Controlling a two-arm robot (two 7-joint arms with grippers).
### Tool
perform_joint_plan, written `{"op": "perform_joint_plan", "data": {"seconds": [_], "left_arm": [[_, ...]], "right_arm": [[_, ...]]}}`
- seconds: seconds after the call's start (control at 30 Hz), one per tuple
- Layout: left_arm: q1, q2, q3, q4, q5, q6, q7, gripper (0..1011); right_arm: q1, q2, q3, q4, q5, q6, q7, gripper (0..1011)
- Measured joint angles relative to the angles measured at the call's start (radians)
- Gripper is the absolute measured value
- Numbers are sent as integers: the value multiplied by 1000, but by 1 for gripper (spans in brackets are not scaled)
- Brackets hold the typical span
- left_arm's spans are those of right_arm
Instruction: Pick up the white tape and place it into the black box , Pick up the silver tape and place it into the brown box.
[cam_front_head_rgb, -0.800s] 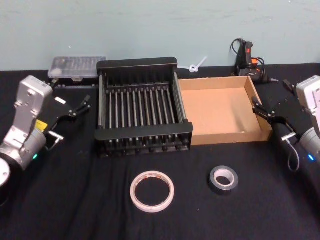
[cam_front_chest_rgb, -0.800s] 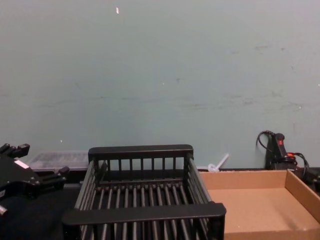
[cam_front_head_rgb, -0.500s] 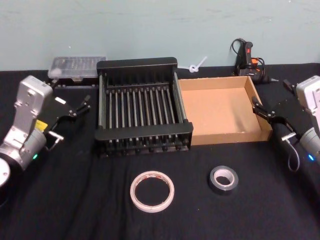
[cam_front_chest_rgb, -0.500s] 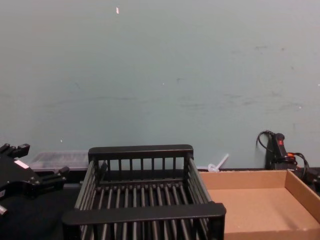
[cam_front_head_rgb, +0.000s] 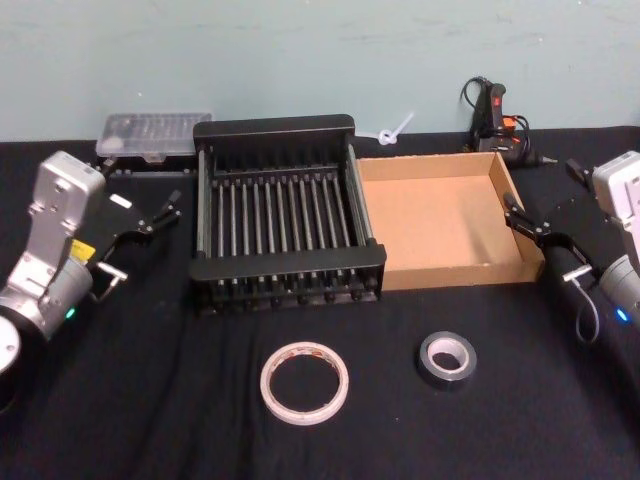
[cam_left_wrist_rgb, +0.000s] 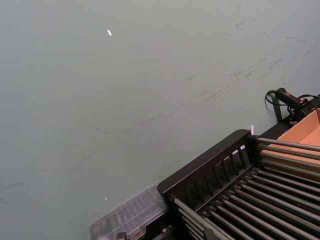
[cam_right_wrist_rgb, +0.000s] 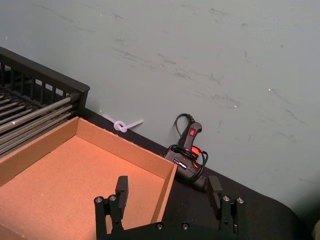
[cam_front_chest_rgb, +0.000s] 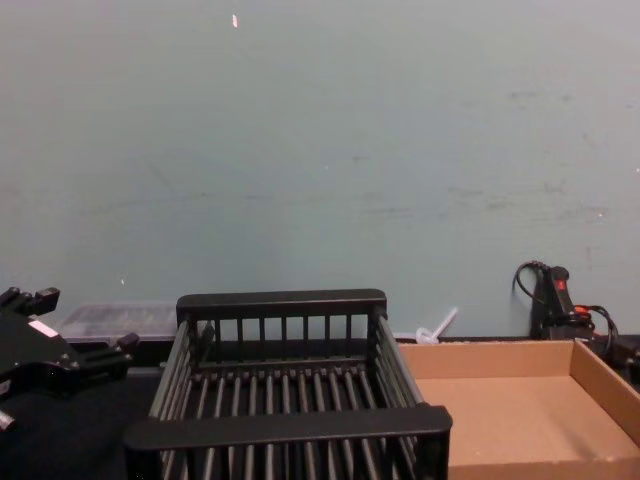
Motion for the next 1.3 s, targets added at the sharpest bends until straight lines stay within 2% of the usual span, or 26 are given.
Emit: {"op": "perform_joint_plan", "data": {"seconds": [1.3], "left_arm": [[0,0,0,0,0,0,0,1001]], "right_arm": [[0,0,0,0,0,0,0,1000]]}}
